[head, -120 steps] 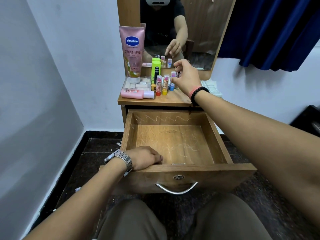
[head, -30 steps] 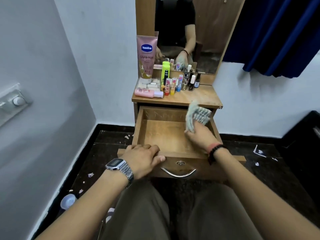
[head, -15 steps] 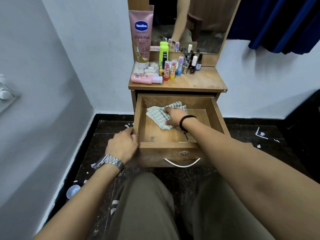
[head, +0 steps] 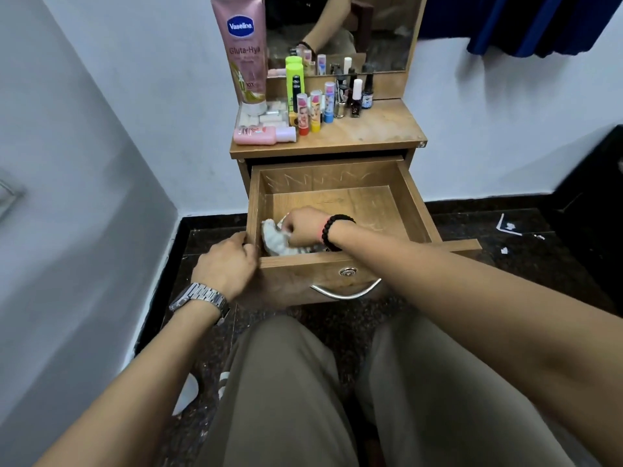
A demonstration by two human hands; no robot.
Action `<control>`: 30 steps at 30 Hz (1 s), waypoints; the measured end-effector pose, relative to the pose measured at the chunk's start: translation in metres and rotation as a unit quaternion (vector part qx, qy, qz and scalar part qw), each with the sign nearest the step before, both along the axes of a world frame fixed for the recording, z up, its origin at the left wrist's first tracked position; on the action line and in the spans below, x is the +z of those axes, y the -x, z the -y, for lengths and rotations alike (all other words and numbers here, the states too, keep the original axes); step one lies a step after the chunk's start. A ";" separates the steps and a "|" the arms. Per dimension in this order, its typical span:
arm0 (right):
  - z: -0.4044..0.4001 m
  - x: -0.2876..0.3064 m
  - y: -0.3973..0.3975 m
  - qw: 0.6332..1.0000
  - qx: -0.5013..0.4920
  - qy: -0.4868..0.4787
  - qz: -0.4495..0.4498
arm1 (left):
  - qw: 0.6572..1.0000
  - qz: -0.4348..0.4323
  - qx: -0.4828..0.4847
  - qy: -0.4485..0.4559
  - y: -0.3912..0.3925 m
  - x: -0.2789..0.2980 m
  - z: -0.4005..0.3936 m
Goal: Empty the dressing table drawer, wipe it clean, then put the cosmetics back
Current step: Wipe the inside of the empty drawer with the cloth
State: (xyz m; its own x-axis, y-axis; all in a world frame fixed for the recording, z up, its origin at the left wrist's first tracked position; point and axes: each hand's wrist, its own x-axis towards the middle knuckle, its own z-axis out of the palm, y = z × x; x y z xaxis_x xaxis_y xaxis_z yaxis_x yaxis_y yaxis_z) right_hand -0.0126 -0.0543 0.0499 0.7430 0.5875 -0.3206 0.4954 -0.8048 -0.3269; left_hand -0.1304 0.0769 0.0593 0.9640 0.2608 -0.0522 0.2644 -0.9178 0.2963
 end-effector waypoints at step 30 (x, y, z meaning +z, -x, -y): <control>-0.072 0.022 0.006 0.882 -0.278 -0.286 -0.249 | 1.000 0.004 -0.018 -0.022 -0.006 -0.007 -0.003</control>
